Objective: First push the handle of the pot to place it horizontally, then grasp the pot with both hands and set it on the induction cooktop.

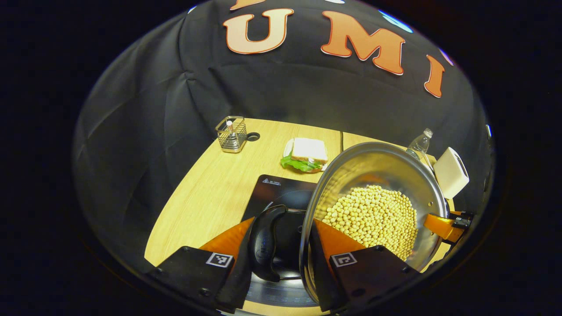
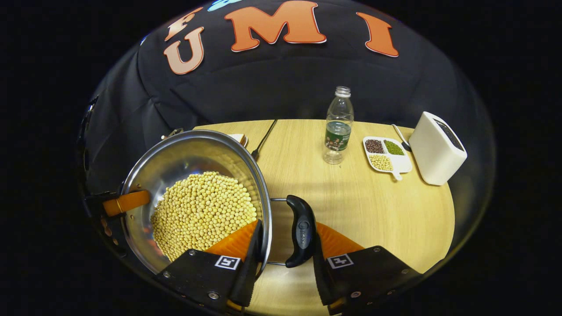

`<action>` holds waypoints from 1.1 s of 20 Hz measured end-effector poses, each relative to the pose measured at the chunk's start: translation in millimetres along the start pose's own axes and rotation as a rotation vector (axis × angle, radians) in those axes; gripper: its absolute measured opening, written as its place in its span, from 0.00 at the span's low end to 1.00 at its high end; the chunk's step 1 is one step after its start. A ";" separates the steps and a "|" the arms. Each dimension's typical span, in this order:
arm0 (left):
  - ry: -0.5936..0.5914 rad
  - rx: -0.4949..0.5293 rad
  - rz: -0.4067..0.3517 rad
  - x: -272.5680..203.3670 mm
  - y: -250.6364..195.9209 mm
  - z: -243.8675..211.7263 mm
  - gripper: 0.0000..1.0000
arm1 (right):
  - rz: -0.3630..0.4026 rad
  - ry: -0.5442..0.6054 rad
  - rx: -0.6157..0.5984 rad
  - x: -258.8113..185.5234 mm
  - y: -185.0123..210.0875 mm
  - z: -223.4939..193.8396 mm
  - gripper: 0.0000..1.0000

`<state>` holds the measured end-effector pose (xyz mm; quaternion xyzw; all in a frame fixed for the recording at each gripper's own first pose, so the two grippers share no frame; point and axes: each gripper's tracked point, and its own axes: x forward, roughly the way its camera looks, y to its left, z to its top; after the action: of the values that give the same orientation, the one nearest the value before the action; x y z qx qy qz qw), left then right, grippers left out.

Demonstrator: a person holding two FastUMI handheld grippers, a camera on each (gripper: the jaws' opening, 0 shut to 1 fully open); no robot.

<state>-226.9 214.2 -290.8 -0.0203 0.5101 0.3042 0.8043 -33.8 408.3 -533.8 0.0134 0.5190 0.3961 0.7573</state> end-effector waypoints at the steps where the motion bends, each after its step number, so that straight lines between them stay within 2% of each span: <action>1: -0.001 0.003 0.001 -0.8 0.6 1.5 0.67 | -0.001 0.002 0.003 -0.5 1.5 -0.8 0.58; 5: 0.001 0.007 -0.007 -1.8 3.8 3.7 0.67 | -0.005 0.001 0.000 0.4 2.6 0.6 0.57; 6: 0.001 0.009 -0.009 -1.2 4.2 5.2 0.67 | -0.005 0.003 -0.003 0.6 1.7 0.4 0.53; 7: 0.000 0.006 -0.010 -1.7 4.6 3.5 0.65 | -0.005 0.006 -0.003 -1.3 1.4 0.6 0.57; 8: 0.001 0.007 -0.011 -0.1 4.1 4.0 0.65 | -0.004 0.009 -0.007 -2.2 0.5 1.7 0.58; 13: 0.030 0.019 -0.018 1.9 2.1 5.3 0.65 | -0.012 0.047 -0.004 -8.8 -2.5 4.7 0.58; 14: 0.039 0.020 -0.021 2.8 1.9 7.2 0.68 | -0.016 0.056 -0.004 -10.1 -3.7 6.6 0.58; 16: 0.060 0.023 -0.030 4.4 2.4 10.4 0.65 | -0.023 0.071 -0.001 -12.0 -1.4 5.6 0.58; 17: 0.069 0.026 -0.036 4.5 2.8 11.5 0.67 | -0.027 0.080 0.005 -13.1 -0.1 4.3 0.53; 18: 0.076 0.029 -0.042 6.2 2.0 13.3 0.66 | -0.032 0.087 0.008 -13.8 -0.3 4.9 0.58; 22: 0.108 0.039 -0.065 11.1 2.5 17.7 0.67 | -0.057 0.107 0.013 -21.8 -2.3 10.3 0.58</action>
<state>-210.6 227.4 -290.9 -0.0377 0.5574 0.2665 0.7854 -27.5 397.4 -513.1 -0.0176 0.5616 0.3709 0.7394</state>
